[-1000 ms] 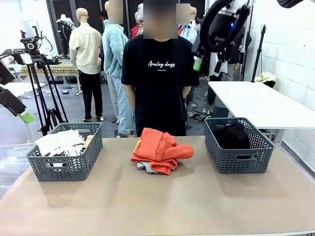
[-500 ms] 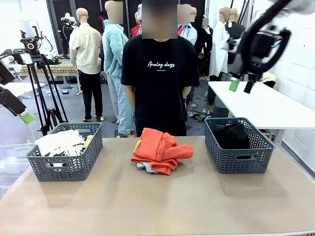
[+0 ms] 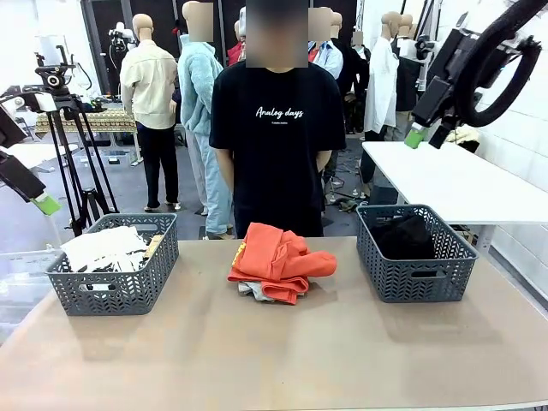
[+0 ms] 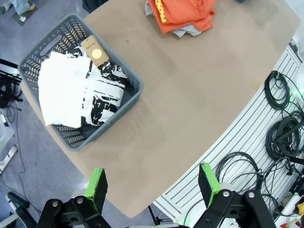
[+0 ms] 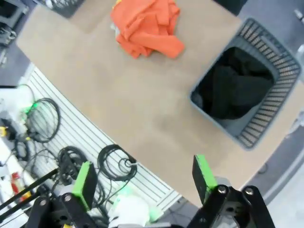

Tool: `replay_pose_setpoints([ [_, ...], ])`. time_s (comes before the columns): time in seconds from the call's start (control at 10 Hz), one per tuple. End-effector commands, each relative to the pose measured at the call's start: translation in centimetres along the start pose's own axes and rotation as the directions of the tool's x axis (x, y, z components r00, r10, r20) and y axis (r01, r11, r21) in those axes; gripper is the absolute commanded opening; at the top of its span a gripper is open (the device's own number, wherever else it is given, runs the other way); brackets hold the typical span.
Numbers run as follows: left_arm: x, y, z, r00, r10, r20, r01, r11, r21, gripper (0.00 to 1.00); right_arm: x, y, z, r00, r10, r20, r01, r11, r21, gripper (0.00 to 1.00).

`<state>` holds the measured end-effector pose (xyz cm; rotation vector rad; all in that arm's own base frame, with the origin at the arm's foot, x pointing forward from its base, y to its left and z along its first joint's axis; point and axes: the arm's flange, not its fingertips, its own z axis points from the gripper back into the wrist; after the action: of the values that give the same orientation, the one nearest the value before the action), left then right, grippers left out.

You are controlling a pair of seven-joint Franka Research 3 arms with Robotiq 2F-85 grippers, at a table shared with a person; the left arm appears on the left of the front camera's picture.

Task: Sort the tops and bottoms.
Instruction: Lift clothes from the center of the table with your left hand.

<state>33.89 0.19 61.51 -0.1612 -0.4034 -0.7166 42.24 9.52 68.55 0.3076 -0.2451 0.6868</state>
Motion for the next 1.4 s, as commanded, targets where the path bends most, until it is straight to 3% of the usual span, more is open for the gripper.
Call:
replay_pose_setpoints([
  [0.0, 2.2, -3.2, -1.8, 0.994, -0.05, 0.101, 0.056, 0.997, -0.058, 1.0, -0.8, -0.6, 0.7, 1.0, -0.021, -0.006, 0.021, 1.0, 0.0, 1.0],
  [0.1, 4.6, -4.5, -3.6, 0.981, -0.07, 0.178, 0.083, 0.994, -0.065, 1.0, -0.8, -0.6, 0.7, 1.0, -0.021, -0.006, 0.021, 1.0, 0.0, 1.0],
  [0.3, 8.4, -4.8, -7.3, 0.969, -0.058, 0.241, 0.08, 0.993, -0.082, 1.0, -0.8, -0.6, 0.7, 1.0, -0.021, -0.006, 0.021, 1.0, 0.0, 1.0],
  [0.4, 9.1, -5.0, -8.0, 0.967, -0.052, 0.248, 0.081, 0.991, -0.108, 1.0, -0.8, -0.6, 0.7, 1.0, -0.021, -0.006, 0.021, 1.0, 0.0, 1.0],
  [0.5, 8.2, -4.3, -6.6, 0.99, -0.083, 0.116, 0.094, 0.99, -0.1, 1.0, -0.8, -0.6, 0.7, 1.0, -0.021, -0.006, 0.021, 1.0, 0.0, 1.0],
  [0.6, 8.6, -6.1, -6.9, 0.973, -0.061, 0.222, 0.079, 0.994, -0.076, 1.0, -0.8, -0.6, 0.7, 1.0, -0.021, -0.006, 0.021, 1.0, 0.0, 1.0],
  [0.9, 9.1, -5.8, -7.8, 0.977, -0.06, 0.203, 0.079, 0.993, -0.084, 1.0, -0.8, -0.6, 0.7, 1.0, -0.021, -0.006, 0.021, 1.0, 0.0, 1.0],
  [1.0, 10.9, -7.0, -10.1, 0.925, -0.061, 0.375, 0.103, 0.99, -0.095, 1.0, -0.8, -0.6, 0.7, 1.0, -0.021, -0.006, 0.021, 1.0, 0.0, 1.0],
  [1.1, 14.1, -7.0, -12.4, 0.871, -0.014, 0.491, 0.081, 0.99, -0.117, 1.0, -0.8, -0.6, 0.7, 1.0, -0.021, -0.006, 0.021, 1.0, 0.0, 1.0],
  [1.2, 18.0, -7.3, -14.3, 0.849, -0.035, 0.526, 0.085, 0.994, -0.07, 1.0, -0.8, -0.6, 0.7, 1.0, -0.021, -0.006, 0.021, 1.0, 0.0, 1.0],
  [1.3, 21.5, -7.6, -16.8, 0.869, -0.056, 0.492, 0.091, 0.995, -0.047, 1.0, -0.8, -0.6, 0.7, 1.0, -0.021, -0.006, 0.021, 1.0, 0.0, 1.0],
])
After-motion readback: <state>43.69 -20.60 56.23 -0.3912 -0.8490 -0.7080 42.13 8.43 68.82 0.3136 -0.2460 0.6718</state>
